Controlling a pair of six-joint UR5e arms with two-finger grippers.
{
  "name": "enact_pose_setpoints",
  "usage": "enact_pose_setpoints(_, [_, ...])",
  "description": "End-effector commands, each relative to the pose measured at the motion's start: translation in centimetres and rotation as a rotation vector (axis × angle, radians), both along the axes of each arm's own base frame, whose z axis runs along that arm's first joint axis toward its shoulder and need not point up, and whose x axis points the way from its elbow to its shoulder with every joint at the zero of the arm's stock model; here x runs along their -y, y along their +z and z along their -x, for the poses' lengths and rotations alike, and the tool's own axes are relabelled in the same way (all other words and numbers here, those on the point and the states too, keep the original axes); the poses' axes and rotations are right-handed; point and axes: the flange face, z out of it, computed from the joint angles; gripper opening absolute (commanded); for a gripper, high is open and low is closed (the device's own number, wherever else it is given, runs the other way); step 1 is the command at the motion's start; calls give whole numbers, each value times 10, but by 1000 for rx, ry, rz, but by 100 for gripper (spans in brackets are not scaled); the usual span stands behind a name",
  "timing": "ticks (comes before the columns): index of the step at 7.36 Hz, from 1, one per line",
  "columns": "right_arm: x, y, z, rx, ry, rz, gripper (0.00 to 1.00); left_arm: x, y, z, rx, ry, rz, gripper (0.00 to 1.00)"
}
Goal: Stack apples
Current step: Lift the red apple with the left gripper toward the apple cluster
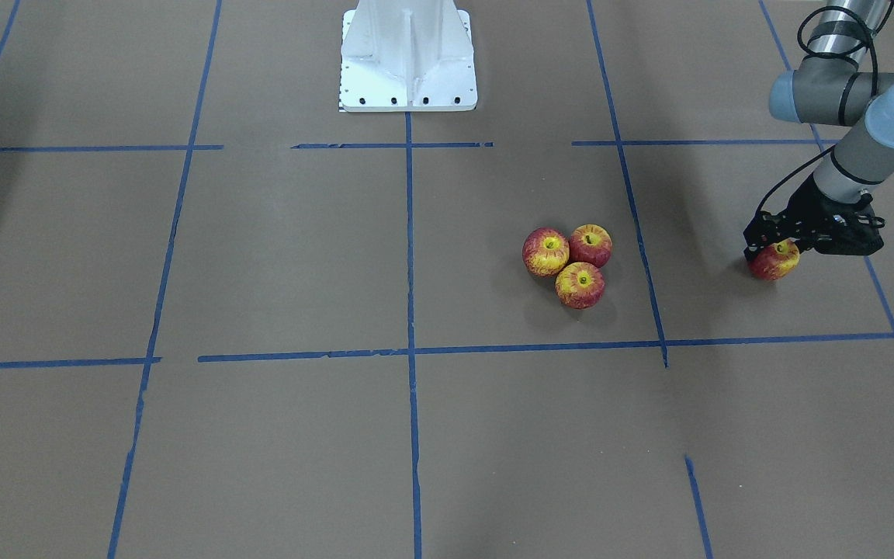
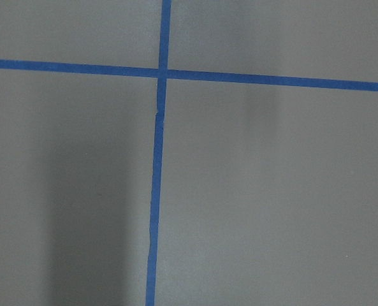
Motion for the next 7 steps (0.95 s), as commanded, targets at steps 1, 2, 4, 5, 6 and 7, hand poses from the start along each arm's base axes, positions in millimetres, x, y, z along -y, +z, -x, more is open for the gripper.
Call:
enact_pose_setpoints(1, [0, 0, 0, -1, 0, 0, 100, 2, -40, 3, -3, -5, -1, 17])
enact_pose_setpoints(2, [0, 0, 0, -1, 0, 0, 100, 9, -81, -1, 3, -9, 7, 18])
enact_pose_setpoints(4, [0, 0, 0, -1, 0, 0, 100, 42, -159, -25, -4, -44, 41, 23])
enact_pose_setpoints(5, [0, 0, 0, -1, 0, 0, 100, 59, -195, -39, -9, -62, 64, 22])
enact_pose_setpoints(6, [0, 0, 0, -1, 0, 0, 100, 67, -225, -52, -23, -82, 88, 17])
enact_pose_setpoints(7, [0, 0, 0, -1, 0, 0, 100, 61, -245, -76, -50, -86, 114, 16])
